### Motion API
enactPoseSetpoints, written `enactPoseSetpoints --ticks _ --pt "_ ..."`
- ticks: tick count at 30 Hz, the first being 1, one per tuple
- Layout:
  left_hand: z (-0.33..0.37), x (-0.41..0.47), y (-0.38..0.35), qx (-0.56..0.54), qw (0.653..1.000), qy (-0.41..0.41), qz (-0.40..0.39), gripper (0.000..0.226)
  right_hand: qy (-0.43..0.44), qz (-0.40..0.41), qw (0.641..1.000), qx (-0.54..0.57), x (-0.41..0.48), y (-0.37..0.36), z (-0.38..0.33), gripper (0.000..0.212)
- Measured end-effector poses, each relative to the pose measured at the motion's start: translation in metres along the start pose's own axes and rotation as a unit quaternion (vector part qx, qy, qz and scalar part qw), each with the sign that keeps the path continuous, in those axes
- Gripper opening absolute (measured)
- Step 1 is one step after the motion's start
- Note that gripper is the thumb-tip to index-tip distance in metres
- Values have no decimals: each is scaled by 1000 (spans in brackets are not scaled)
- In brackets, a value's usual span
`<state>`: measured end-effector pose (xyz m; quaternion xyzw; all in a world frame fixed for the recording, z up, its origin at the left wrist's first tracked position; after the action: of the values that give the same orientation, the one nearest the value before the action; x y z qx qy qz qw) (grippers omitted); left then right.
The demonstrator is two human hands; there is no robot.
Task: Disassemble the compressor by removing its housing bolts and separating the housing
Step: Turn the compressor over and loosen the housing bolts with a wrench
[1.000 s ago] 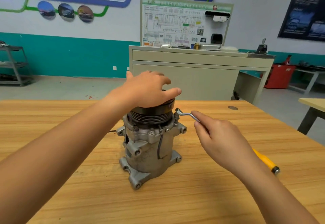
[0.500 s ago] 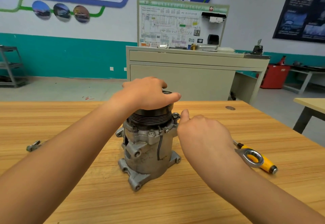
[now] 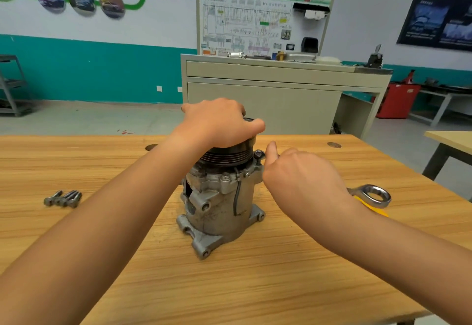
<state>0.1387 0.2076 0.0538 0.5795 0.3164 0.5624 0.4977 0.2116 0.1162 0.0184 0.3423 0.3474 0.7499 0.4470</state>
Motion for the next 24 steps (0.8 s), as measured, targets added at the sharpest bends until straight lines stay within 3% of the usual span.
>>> enactPoseSetpoints --ticks 3,8,12,14,19,24 --pt "0 0 1 4 1000 -8 9 64 1 14 1000 -8 2 -9 5 63" --pt "1 -3 10 -37 998 -32 46 68 61 72 996 9 8 -23 35 54" --pt "1 -7 8 -129 981 -136 -47 67 167 125 977 54 14 -32 41 55" --pt "4 -9 6 -154 968 -175 -95 64 200 202 954 97 18 -28 46 55" --pt "10 -7 0 -137 964 -191 -128 66 143 309 926 160 35 -33 51 38" --pt "8 -5 -2 -101 974 -151 -135 71 76 368 909 180 36 -32 51 15"
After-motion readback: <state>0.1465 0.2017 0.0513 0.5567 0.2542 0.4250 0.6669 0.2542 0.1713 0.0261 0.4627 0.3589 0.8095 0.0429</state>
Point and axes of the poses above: each hand's wrist, its own x-axis towards the middle knuckle, its own y-axis out of the back of the hand, z = x × y, the point moved 10 cm from there along x, towards the middle knuckle, and after that the axes turned 3 degrees about -x, right-handed, at the moved point
